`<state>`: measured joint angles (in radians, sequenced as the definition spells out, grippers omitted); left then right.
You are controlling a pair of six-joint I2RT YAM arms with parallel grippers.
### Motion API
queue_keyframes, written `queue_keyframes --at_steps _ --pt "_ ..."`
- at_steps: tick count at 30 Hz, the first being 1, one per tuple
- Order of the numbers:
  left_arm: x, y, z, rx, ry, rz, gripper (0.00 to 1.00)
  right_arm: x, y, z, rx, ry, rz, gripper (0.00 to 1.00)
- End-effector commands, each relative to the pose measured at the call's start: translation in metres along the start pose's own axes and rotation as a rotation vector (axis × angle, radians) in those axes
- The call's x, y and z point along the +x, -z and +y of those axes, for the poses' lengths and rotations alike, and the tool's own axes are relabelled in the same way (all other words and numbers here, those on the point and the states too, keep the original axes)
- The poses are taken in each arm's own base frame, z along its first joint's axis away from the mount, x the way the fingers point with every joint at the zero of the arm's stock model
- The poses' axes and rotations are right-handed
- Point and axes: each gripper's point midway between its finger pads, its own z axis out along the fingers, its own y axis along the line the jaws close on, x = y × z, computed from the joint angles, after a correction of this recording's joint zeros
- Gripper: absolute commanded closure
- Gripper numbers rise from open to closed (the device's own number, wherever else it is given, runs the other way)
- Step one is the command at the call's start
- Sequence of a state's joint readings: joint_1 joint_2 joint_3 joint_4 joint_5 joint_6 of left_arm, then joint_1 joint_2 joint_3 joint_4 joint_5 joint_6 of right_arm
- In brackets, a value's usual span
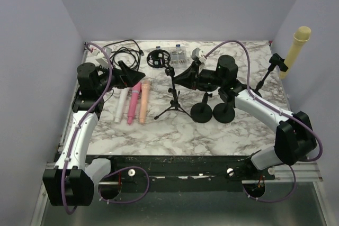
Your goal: Remove the microphone from the stand
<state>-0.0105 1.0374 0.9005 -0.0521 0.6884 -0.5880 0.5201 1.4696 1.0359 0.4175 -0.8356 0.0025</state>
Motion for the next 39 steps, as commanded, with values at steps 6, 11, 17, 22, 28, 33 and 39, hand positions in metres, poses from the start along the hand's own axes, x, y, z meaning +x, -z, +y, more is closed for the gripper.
queue_keyframes --at_steps 6,11,17,22,28,33,39 --pt "0.037 0.01 -0.022 0.152 0.201 0.04 0.12 -0.008 -0.005 0.019 -0.05 0.118 -0.078 0.99" --pt "0.061 0.009 -0.02 0.176 0.258 0.092 0.12 0.007 -0.011 0.031 -0.036 0.126 -0.059 0.99" --pt "0.089 -0.003 -0.031 0.238 0.335 0.15 0.15 0.023 0.001 0.034 0.01 0.124 -0.048 0.99" --pt "0.111 -0.018 -0.042 0.304 0.448 0.194 0.31 0.037 0.007 0.037 0.027 0.105 -0.03 0.99" --pt "0.126 -0.031 -0.035 0.335 0.658 0.175 0.42 0.036 0.014 0.036 0.066 0.109 -0.034 0.99" --pt "0.136 -0.046 -0.039 0.374 0.785 0.18 0.34 0.034 0.013 0.036 0.064 0.106 -0.037 0.99" --pt "0.145 -0.062 -0.037 0.405 0.892 0.139 0.54 0.038 0.013 0.036 0.066 0.096 -0.029 0.99"
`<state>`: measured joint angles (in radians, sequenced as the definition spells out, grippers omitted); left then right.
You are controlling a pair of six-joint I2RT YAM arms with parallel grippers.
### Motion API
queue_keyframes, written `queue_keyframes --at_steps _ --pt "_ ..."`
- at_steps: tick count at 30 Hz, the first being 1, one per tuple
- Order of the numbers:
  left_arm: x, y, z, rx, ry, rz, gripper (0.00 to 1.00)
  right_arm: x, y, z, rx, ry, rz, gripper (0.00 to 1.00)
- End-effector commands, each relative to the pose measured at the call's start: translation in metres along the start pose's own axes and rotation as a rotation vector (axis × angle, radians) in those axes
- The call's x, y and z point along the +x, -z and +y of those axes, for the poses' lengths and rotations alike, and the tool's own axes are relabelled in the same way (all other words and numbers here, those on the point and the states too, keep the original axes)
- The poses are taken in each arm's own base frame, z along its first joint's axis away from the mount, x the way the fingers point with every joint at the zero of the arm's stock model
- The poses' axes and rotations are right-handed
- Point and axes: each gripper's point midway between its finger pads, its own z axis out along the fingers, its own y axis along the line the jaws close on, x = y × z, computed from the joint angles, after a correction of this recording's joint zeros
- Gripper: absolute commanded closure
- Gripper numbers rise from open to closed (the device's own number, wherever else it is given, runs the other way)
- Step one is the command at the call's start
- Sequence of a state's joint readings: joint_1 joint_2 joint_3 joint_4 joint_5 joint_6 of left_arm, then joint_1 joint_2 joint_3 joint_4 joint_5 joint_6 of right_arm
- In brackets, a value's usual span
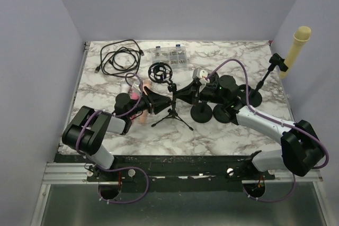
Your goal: Remove the microphone from the stand
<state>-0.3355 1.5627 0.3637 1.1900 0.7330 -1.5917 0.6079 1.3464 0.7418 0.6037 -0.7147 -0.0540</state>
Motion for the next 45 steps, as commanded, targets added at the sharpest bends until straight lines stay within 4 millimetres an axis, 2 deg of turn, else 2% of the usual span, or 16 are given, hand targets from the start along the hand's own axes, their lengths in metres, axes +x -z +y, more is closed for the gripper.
queue_keyframes --at_steps 1,7,17,28,31,34,37,39,43,45 --pt "-0.008 -0.006 -0.024 0.154 0.014 -0.08 0.55 -0.006 0.001 -0.005 0.035 0.029 -0.019 0.99" --pt "-0.011 -0.007 -0.007 0.085 -0.004 -0.143 0.57 -0.007 0.002 -0.007 0.049 0.032 -0.019 0.99" --pt "-0.017 -0.009 -0.002 0.042 -0.035 -0.177 0.58 -0.002 0.001 -0.009 0.053 0.024 -0.01 0.99" --pt "-0.004 -0.012 0.0 -0.032 -0.017 -0.152 0.7 -0.001 0.0 -0.011 0.064 0.026 -0.007 0.99" --pt "-0.003 -0.012 0.002 -0.079 -0.013 -0.153 0.8 -0.001 0.001 -0.011 0.064 0.028 -0.007 0.99" --pt "-0.002 -0.012 0.008 -0.145 0.01 -0.143 1.0 0.0 0.002 -0.01 0.068 0.041 -0.004 0.99" --pt "-0.001 -0.014 0.011 -0.231 0.034 -0.122 1.0 0.005 0.004 -0.009 0.069 0.05 0.004 0.99" --pt "-0.001 -0.01 0.02 -0.376 0.076 -0.116 1.0 0.008 0.004 -0.007 0.066 0.061 0.013 0.99" --pt "-0.001 0.007 0.024 -0.632 0.111 -0.134 1.0 0.01 0.005 -0.002 0.068 0.076 0.007 0.99" --pt "-0.003 0.014 0.02 -0.698 0.13 -0.153 1.0 0.011 0.007 0.0 0.065 0.081 0.002 0.99"
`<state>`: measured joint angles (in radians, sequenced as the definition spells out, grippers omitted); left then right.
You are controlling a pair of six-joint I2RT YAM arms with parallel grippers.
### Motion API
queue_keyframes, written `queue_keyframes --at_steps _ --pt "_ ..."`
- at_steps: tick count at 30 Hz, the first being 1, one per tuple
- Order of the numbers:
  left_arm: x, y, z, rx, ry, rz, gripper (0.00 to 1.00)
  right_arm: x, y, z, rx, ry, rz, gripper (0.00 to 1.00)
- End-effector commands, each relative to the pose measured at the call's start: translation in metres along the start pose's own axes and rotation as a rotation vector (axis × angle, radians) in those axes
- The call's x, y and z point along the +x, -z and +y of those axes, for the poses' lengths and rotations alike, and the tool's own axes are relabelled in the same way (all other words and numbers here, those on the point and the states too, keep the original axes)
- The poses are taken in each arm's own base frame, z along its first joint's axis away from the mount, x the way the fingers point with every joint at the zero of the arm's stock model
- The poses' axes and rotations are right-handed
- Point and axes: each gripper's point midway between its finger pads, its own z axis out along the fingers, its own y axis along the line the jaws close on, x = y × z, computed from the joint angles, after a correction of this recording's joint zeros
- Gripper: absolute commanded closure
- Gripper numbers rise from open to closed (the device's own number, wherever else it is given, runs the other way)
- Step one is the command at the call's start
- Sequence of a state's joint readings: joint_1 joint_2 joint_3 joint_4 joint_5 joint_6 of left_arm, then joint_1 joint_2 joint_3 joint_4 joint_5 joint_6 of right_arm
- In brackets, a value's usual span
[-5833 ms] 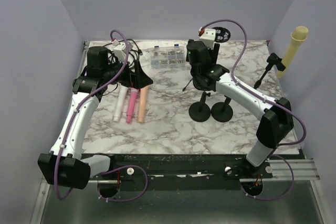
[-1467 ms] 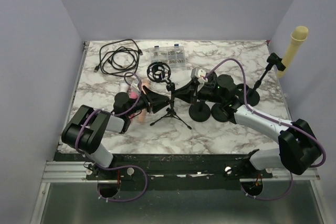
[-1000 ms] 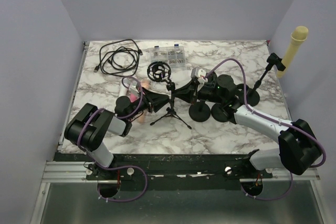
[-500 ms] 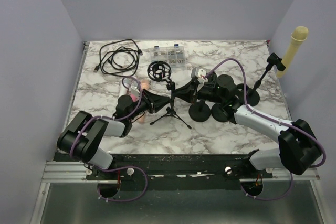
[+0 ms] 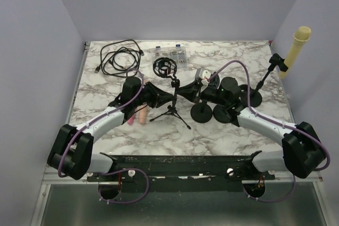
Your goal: Remove the microphone from the stand
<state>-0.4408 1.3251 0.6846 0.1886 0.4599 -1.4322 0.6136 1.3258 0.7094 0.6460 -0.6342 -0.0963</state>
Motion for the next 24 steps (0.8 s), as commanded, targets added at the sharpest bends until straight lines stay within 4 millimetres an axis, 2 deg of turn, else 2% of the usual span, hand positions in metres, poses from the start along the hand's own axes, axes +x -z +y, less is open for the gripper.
queue_keyframes --at_steps 1,6,13,18,19,21,24 --pt "0.002 0.025 0.034 -0.332 0.058 -0.041 1.0 0.013 0.004 0.012 -0.013 0.021 0.019 0.99" --pt "0.011 0.025 0.048 -0.501 0.122 0.007 1.0 0.005 0.003 0.021 -0.039 0.043 -0.001 0.99" --pt "0.017 0.017 0.064 -0.64 0.169 0.022 1.0 0.005 -0.005 0.039 -0.084 0.073 0.014 0.99" --pt "0.018 0.01 0.056 -0.666 0.156 0.019 1.0 -0.003 -0.003 0.034 -0.032 0.058 -0.007 0.99" --pt "0.019 0.009 0.054 -0.656 0.156 0.018 1.0 -0.005 -0.003 0.031 -0.014 0.048 -0.004 0.97" --pt "0.018 0.006 0.051 -0.629 0.15 0.018 1.0 -0.01 -0.002 0.028 0.013 0.026 -0.013 0.83" --pt "0.021 0.001 0.057 -0.588 0.145 0.033 0.98 -0.021 0.002 0.026 0.048 -0.003 -0.043 0.68"
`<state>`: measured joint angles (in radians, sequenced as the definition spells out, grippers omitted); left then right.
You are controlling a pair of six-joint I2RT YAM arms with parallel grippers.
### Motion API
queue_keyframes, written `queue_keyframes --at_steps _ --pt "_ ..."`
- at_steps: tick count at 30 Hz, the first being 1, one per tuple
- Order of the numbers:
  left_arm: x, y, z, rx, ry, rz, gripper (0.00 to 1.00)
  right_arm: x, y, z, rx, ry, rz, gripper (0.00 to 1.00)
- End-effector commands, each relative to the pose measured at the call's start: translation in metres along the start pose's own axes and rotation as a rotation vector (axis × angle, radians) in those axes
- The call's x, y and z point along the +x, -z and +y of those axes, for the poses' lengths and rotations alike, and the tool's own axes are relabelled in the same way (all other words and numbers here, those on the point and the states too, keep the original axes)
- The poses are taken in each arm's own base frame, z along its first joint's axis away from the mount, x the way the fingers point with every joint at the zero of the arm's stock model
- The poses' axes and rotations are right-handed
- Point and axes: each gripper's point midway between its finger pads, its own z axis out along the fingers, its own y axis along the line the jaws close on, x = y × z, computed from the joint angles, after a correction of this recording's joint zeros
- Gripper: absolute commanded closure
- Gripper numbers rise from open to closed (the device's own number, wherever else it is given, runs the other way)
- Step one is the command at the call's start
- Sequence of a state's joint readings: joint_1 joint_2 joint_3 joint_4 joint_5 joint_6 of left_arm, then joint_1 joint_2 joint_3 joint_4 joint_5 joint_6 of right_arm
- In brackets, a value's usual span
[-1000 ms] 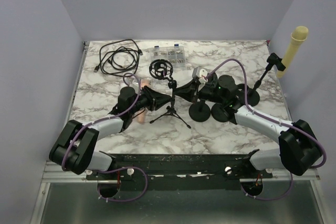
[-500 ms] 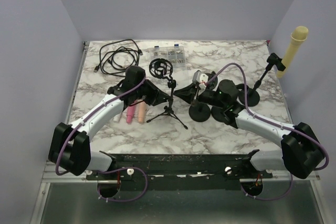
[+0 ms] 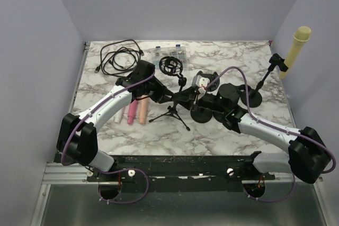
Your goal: Remove the microphone from the stand
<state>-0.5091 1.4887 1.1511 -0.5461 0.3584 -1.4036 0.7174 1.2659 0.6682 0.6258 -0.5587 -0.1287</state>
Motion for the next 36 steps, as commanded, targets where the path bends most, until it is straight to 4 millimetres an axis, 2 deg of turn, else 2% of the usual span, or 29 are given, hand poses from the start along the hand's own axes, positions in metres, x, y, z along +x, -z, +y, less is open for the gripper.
queue_keyframes --at_steps 1,6,9,15,18,22,26,31,36 --pt "0.006 -0.023 0.061 -0.154 0.039 0.009 0.91 -0.02 0.007 -0.008 0.082 -0.041 -0.045 0.65" --pt "0.001 -0.027 0.065 0.004 -0.012 0.003 0.59 -0.039 0.011 -0.009 0.113 -0.113 -0.07 0.51" --pt "-0.006 -0.018 0.062 0.072 -0.071 -0.022 0.51 -0.045 0.01 -0.006 0.13 -0.153 -0.079 0.43" --pt "-0.016 0.001 0.061 0.227 -0.11 -0.074 0.35 -0.034 0.009 -0.007 0.187 -0.248 -0.01 0.25" --pt "-0.016 0.009 0.063 0.273 -0.102 -0.069 0.28 -0.032 0.009 -0.011 0.239 -0.253 0.024 0.24" --pt "-0.011 0.016 0.066 0.289 -0.069 -0.033 0.2 -0.028 0.006 -0.004 0.264 -0.212 0.046 0.22" --pt "-0.013 0.029 0.054 0.365 -0.092 -0.061 0.14 -0.023 -0.009 0.003 0.33 -0.178 0.066 0.22" --pt "-0.031 0.045 0.064 0.431 -0.125 -0.184 0.14 -0.019 -0.02 -0.004 0.529 -0.112 0.057 0.22" --pt "-0.046 0.061 0.079 0.542 -0.183 -0.325 0.06 -0.012 -0.025 -0.02 0.702 -0.066 0.049 0.28"
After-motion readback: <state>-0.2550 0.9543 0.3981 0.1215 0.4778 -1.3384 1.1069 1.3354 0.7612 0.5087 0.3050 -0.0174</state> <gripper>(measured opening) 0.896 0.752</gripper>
